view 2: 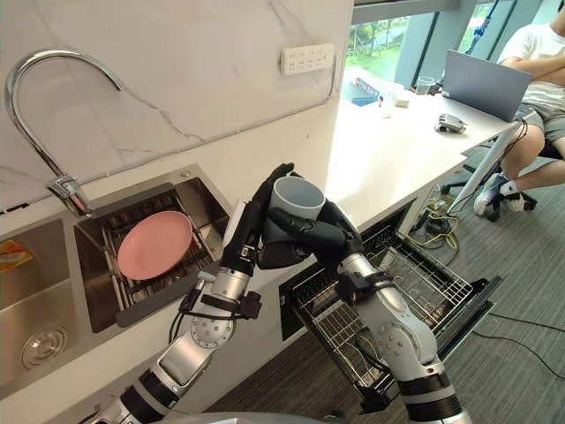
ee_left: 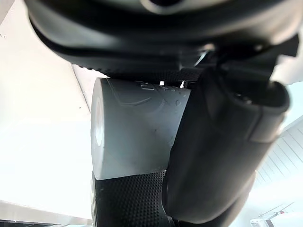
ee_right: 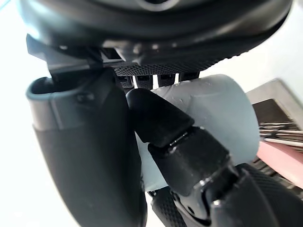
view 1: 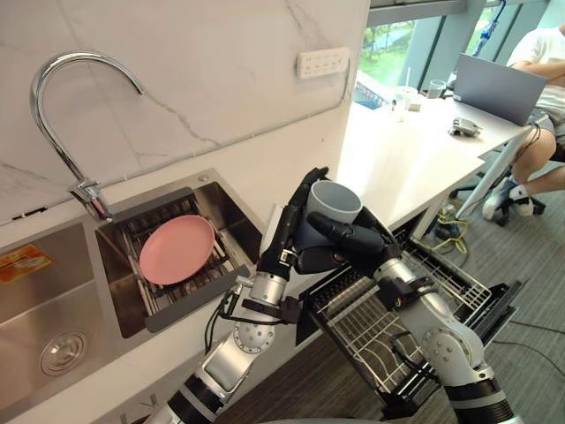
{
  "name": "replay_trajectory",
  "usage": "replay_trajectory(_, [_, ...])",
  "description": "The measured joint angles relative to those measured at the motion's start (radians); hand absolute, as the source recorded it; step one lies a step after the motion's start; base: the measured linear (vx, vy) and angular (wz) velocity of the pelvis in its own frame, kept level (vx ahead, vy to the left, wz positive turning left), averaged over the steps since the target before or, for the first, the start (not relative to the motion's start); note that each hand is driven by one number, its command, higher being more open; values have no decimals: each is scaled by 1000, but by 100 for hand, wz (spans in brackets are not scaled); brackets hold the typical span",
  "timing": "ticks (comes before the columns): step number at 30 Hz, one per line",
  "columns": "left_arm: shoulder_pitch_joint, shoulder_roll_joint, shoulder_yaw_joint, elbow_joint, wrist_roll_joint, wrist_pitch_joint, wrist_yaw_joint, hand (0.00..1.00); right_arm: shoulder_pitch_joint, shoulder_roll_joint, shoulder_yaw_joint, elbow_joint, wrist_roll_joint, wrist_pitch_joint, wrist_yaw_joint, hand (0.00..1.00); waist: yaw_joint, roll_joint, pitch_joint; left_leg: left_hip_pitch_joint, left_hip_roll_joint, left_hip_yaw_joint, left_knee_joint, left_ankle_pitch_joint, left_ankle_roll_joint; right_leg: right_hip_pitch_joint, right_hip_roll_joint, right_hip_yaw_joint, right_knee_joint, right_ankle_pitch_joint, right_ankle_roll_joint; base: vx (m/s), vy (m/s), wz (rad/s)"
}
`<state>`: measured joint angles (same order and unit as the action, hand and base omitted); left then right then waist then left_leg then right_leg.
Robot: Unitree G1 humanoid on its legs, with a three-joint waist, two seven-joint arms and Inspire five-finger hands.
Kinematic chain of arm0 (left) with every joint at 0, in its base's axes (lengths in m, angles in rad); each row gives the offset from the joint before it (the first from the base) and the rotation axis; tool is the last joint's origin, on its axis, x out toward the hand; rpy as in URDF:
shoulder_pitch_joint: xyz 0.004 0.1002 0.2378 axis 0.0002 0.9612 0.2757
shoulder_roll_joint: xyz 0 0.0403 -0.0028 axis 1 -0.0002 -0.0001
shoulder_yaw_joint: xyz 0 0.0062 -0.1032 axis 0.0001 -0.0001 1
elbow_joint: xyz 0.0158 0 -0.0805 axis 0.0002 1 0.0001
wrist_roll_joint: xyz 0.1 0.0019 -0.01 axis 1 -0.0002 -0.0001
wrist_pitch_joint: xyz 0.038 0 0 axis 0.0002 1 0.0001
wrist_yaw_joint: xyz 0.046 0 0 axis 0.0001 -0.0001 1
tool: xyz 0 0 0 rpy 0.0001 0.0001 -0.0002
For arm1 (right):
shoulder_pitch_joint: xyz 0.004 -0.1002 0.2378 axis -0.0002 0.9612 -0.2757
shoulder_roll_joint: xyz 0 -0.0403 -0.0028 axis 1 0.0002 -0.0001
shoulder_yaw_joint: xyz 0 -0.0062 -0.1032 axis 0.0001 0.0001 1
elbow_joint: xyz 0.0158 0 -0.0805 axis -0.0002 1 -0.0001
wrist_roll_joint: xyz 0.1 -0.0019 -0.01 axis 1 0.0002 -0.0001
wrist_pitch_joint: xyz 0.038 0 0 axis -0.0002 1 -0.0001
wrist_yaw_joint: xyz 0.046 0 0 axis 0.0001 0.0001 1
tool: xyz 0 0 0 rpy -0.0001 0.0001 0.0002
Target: Walk over to the sink, pick up the cup, carry it to the dishwasher, place the cup inside the dishwasher, then close the dishwasher door
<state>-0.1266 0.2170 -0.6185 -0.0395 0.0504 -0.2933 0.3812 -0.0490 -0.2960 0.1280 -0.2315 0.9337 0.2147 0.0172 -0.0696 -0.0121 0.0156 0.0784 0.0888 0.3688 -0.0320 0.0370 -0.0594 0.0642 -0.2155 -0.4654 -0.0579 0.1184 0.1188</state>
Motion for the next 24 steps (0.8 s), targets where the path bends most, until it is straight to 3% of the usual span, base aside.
replay_trajectory(12, [11,25,-78,0,50,-1,11,100,1,32,-13,-2,-16,-41,-165,0,-9,0,1,-7,-1,4,1,0,0,-11,-2,6,3,0,0,0,0,-1])
replay_trajectory(22, [14,19,-152,-1,67,10,35,100,1,93,-18,-12,-177,-193,-345,0,-18,1,3,-5,-1,4,1,0,0,-10,-3,6,3,0,0,0,0,0])
replay_trajectory(24, [24,19,-198,-1,72,0,34,100,-4,112,-79,-14,-189,-223,-385,0,-15,1,3,-5,-2,4,0,0,0,-10,-3,6,3,0,0,0,0,0])
